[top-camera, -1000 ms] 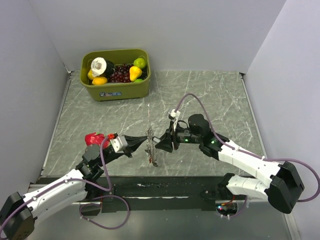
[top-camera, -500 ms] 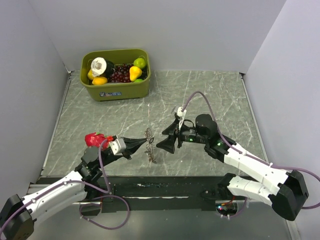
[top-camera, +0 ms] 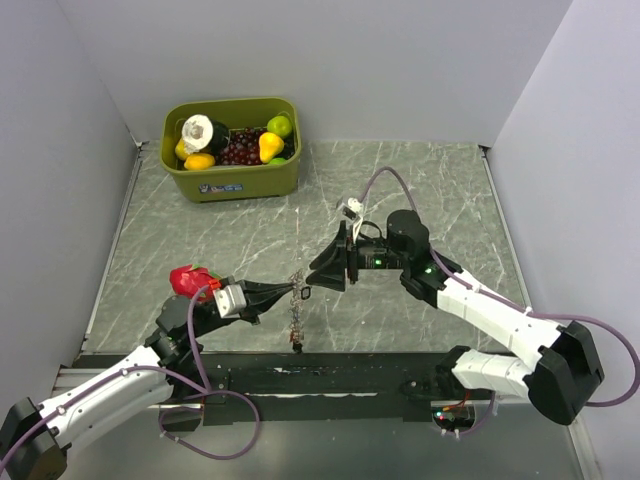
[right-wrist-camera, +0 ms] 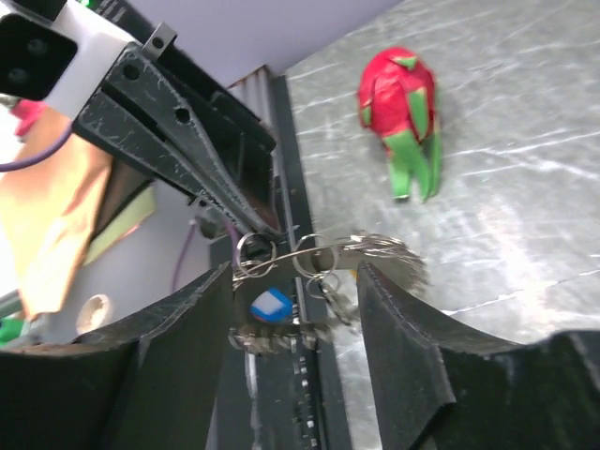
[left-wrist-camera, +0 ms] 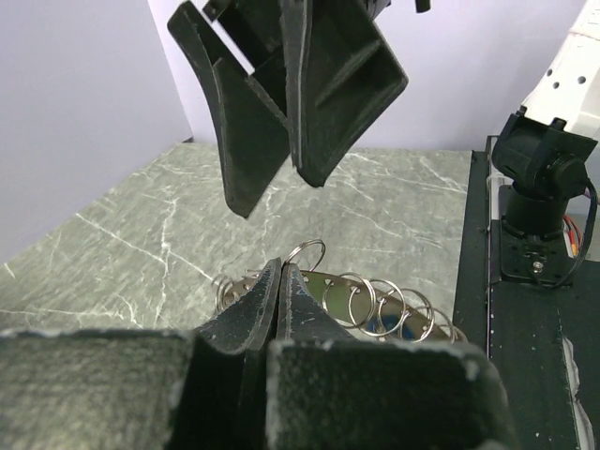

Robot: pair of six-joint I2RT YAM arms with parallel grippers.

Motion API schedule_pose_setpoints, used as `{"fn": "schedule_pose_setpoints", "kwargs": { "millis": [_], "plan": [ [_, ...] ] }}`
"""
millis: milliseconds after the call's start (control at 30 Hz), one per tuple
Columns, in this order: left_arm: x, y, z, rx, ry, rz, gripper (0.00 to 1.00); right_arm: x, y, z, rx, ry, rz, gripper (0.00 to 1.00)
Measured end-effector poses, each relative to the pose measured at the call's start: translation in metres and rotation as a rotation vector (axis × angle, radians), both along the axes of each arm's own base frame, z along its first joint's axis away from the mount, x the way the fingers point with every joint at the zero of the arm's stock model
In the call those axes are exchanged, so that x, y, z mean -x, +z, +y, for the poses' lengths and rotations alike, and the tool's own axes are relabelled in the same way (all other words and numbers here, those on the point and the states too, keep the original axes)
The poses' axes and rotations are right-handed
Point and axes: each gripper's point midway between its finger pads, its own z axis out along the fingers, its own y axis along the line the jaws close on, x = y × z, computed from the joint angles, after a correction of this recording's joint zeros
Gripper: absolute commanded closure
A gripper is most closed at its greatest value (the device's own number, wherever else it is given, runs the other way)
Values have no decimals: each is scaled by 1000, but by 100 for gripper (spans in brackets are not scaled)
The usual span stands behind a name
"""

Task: Put the keys on the keyring

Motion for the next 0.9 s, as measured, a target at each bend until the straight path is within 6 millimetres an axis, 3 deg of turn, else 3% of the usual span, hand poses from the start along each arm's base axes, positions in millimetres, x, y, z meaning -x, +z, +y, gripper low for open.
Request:
{"fn": "schedule_pose_setpoints", "kwargs": {
  "millis": [333, 700, 900],
  "plan": [
    [1, 10, -1, 12, -8, -17, 99, -5, -27, 9, 58, 7, 153, 52],
    [1, 12, -1, 16, -8, -21, 99, -4, -16, 15, 19, 36, 188, 72],
    [1, 12, -1, 14, -6, -20, 99, 1, -22, 19, 21, 86, 226, 80]
  ]
}}
